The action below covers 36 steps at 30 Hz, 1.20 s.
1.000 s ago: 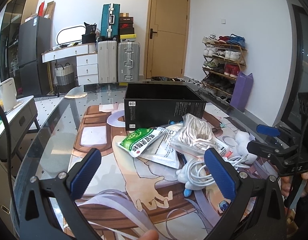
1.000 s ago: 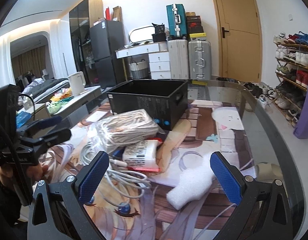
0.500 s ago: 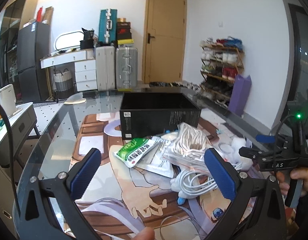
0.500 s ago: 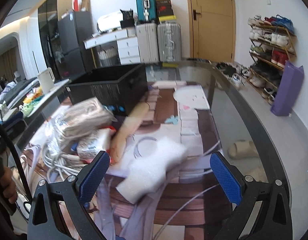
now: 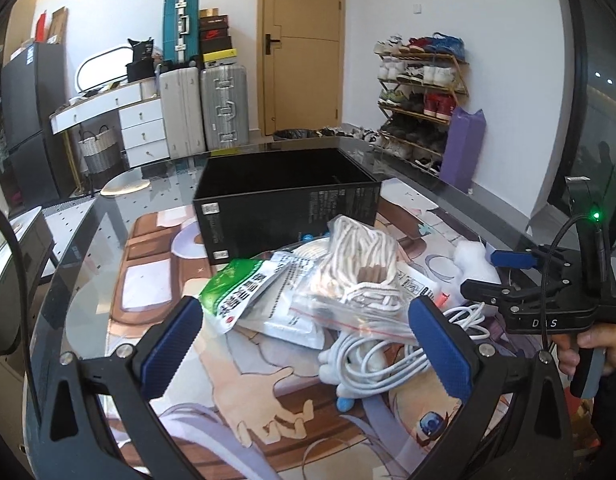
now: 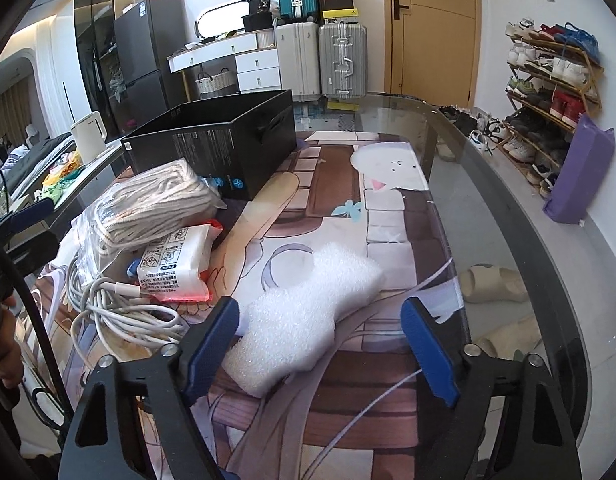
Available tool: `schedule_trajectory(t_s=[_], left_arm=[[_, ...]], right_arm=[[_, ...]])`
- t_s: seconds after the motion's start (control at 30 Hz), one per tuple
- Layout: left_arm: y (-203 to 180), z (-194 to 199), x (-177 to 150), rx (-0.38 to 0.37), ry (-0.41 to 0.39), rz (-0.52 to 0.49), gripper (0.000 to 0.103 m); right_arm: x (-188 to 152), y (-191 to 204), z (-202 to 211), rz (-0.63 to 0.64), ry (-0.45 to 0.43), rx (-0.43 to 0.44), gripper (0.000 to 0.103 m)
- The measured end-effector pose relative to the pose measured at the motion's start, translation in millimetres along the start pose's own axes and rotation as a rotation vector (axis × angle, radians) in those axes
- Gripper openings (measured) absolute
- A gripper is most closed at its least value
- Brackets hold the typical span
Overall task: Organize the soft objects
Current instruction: 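Reach the right tool to the white foam piece while the left tool approaches the zip bag of cords, then grasp the white foam with the right tool while the left tool grasps the zip bag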
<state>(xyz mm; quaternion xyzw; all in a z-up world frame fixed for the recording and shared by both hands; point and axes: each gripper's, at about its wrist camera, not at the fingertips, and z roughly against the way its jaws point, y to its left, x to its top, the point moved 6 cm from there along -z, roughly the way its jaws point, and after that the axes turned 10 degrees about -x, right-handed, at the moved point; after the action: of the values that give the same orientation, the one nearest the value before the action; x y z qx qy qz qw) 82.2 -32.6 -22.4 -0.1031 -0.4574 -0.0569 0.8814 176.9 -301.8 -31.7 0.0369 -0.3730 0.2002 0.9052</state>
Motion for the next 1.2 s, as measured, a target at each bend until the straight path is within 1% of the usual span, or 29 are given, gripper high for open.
schedule_trajectory(t_s=[0.17, 0.27, 0.33, 0.37, 0.47, 0.53, 0.87, 0.97, 1.03, 1.07, 1.1, 1.17, 1.2], left_arm=[[-5, -9, 4, 0.005, 0.016, -0.032, 0.103], [-6, -14, 8, 0.0, 0.026, -0.034, 0.103], [-7, -19, 10, -0.001, 0.035, -0.035, 0.103], [-7, -21, 11, -0.002, 0.039, -0.036, 0.103], [-10, -27, 14, -0.006, 0.051, -0.043, 0.103], [-10, -32, 16, -0.003, 0.062, -0.048, 0.103], [-17, -57, 20, 0.006, 0.13, -0.09, 0.103], [-19, -62, 19, -0.001, 0.147, -0.1, 0.099], [-18, -64, 18, -0.011, 0.155, -0.097, 0.086], [-18, -65, 18, -0.016, 0.161, -0.091, 0.083], [-18, -66, 17, -0.027, 0.165, -0.084, 0.076], [-19, -65, 16, -0.036, 0.158, -0.079, 0.072], [-19, -63, 17, -0.042, 0.148, -0.081, 0.068]], right_arm=[[-1, 4, 1, 0.009, 0.005, 0.038, 0.069], [-1, 6, 3, 0.019, 0.0, 0.053, 0.059], [-2, 9, 5, 0.03, -0.007, 0.071, 0.05], [-2, 9, 6, 0.034, -0.011, 0.072, 0.048], [-2, 11, 9, 0.045, -0.03, 0.075, 0.044], [-1, 11, 12, 0.047, -0.044, 0.077, 0.043], [3, 4, 21, 0.017, -0.088, 0.096, 0.042], [3, 4, 23, 0.017, -0.094, 0.104, 0.042], [3, 5, 24, 0.018, -0.095, 0.111, 0.042], [3, 6, 24, 0.02, -0.095, 0.112, 0.042], [3, 7, 24, 0.023, -0.096, 0.114, 0.042], [3, 9, 25, 0.026, -0.098, 0.118, 0.042], [3, 11, 26, 0.03, -0.102, 0.119, 0.042]])
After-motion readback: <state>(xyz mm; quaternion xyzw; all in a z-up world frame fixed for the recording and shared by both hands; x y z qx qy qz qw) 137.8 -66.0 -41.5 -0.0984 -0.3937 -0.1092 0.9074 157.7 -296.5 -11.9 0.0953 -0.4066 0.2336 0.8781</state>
